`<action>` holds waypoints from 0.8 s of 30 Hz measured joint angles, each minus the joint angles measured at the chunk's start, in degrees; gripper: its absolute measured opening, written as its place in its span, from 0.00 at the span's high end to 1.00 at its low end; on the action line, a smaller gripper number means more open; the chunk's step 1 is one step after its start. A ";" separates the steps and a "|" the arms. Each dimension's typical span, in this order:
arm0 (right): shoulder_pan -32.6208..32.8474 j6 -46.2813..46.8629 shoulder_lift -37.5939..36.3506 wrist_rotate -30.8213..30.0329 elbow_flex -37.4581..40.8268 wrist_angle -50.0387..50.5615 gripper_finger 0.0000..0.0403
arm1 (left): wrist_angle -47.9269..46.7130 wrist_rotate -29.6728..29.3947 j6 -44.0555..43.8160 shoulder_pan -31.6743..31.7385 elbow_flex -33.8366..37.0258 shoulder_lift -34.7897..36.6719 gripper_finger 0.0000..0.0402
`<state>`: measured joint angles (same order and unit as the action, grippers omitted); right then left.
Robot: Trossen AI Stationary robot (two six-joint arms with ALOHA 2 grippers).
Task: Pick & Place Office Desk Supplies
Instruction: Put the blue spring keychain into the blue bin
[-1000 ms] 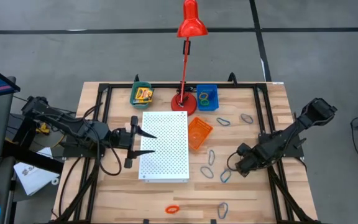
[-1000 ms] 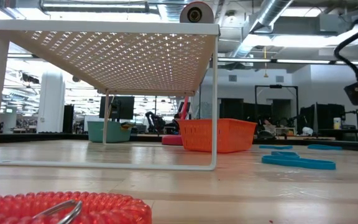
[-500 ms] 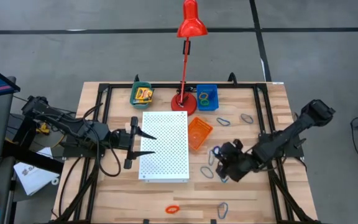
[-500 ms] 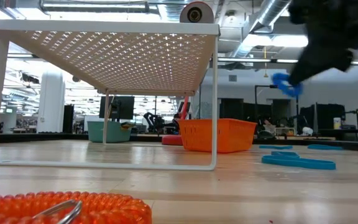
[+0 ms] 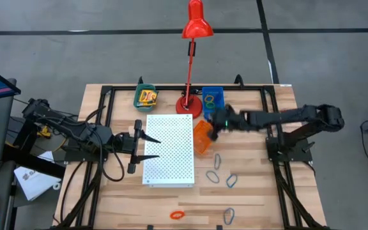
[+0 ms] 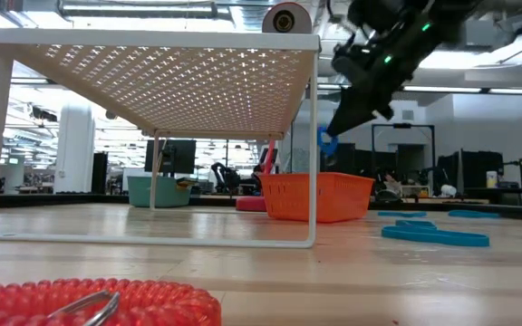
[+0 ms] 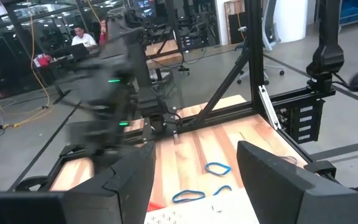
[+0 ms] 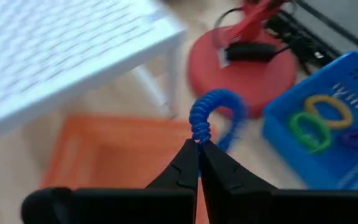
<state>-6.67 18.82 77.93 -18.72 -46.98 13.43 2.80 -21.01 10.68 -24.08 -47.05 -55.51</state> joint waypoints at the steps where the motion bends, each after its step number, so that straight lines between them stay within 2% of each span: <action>1: -3.51 -1.31 0.00 2.70 0.00 -0.91 1.00 | -0.18 -0.01 0.00 0.02 0.00 0.00 0.46; 6: -19.21 -4.65 0.17 15.38 0.00 -3.83 1.00 | -0.32 0.02 0.89 0.02 0.00 0.00 0.46; 9: -25.58 -5.12 0.17 21.53 0.00 -3.47 1.00 | -0.50 0.01 0.90 0.02 0.00 0.00 0.46; 14: -29.40 -7.25 0.17 24.31 0.00 -2.12 1.00 | -0.45 0.02 0.90 0.04 0.00 0.00 0.46; 24: -30.87 -7.84 0.17 24.87 0.00 -2.51 1.00 | -0.17 0.02 0.89 0.04 0.00 0.00 0.46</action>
<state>-37.54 10.99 78.11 6.15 -46.98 10.92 2.63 -20.99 11.57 -24.03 -47.05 -55.51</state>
